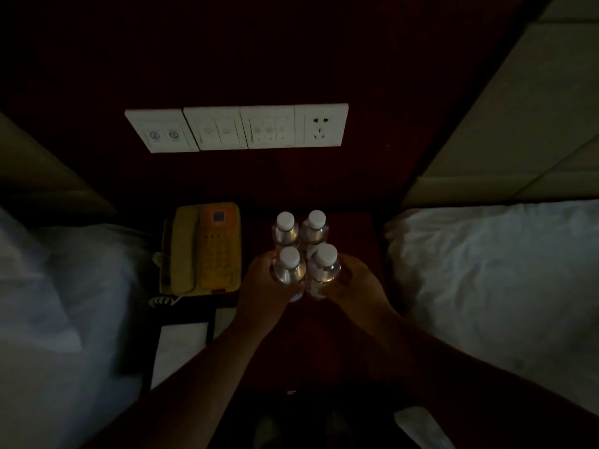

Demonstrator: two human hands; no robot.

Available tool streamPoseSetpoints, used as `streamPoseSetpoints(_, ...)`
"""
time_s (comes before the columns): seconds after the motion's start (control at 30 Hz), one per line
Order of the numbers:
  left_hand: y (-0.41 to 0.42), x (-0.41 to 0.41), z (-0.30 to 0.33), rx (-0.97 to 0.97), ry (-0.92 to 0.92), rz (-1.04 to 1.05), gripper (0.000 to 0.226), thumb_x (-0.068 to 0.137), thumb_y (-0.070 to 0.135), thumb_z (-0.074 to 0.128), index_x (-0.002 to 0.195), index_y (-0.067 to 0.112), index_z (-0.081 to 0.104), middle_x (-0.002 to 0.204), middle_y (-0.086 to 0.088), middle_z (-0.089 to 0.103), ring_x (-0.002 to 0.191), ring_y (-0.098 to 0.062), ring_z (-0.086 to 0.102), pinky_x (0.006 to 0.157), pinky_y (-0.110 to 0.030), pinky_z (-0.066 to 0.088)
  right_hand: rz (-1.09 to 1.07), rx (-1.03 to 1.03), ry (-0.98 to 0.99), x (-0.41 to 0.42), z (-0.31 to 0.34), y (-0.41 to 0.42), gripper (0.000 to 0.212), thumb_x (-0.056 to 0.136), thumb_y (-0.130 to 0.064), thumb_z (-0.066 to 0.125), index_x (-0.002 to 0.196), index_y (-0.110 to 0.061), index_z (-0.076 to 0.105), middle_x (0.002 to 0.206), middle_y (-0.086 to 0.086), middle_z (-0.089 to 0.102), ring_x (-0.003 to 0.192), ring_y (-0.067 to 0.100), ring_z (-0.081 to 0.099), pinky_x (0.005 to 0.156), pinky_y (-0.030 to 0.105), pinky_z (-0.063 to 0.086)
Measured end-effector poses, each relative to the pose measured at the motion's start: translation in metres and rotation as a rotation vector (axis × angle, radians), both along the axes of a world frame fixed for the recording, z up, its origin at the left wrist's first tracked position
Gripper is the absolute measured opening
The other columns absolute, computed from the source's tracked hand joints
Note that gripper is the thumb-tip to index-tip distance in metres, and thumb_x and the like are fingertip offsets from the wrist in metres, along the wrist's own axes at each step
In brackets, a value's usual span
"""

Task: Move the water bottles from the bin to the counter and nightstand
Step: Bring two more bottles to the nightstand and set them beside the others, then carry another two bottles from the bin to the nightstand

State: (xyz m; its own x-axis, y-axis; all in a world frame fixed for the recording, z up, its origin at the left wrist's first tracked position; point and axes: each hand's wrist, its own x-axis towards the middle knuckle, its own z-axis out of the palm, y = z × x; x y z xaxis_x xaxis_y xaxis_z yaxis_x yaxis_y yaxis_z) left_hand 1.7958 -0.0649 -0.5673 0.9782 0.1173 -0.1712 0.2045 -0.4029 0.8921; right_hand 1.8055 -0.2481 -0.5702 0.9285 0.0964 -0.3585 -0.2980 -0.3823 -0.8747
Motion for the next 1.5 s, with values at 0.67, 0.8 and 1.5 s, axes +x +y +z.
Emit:
streamPoseSetpoints(0.67,0.003,0.014,-0.035,-0.134,0.100,0.083,0.059,0.076,0.009,0.085,0.120,0.029,0.051,0.119,0.002,0.068,0.103,-0.003,0.070,0.078,-0.020,0.057,0.016,0.004,0.012,0.027,-0.042,-0.001,0.061,0.073,-0.024,0.085,0.107,-0.062,0.051,0.117,-0.019,0.064,0.101,-0.001,0.066,0.071,0.015,0.057)
streamPoseSetpoints(0.8,0.003,0.009,-0.036,-0.033,0.166,0.045,0.088,0.069,0.006,0.089,0.141,0.014,0.039,0.138,-0.006,0.056,0.125,-0.019,0.058,0.103,-0.044,0.052,0.080,-0.090,0.052,0.024,-0.043,-0.005,0.086,0.069,-0.017,0.086,0.142,-0.034,0.042,0.140,-0.004,0.050,0.125,0.017,0.055,0.094,0.043,0.057)
streamPoseSetpoints(1.5,0.152,-0.105,0.202,-0.206,0.035,0.687,0.018,0.098,0.005,0.055,0.113,0.010,0.063,0.082,-0.002,0.063,0.065,-0.013,0.063,0.051,-0.018,0.048,0.610,-0.094,0.309,-0.013,0.178,0.207,0.025,0.102,-0.015,0.051,0.082,-0.007,0.063,0.081,0.011,0.064,0.071,0.022,0.066,0.072,0.034,0.057)
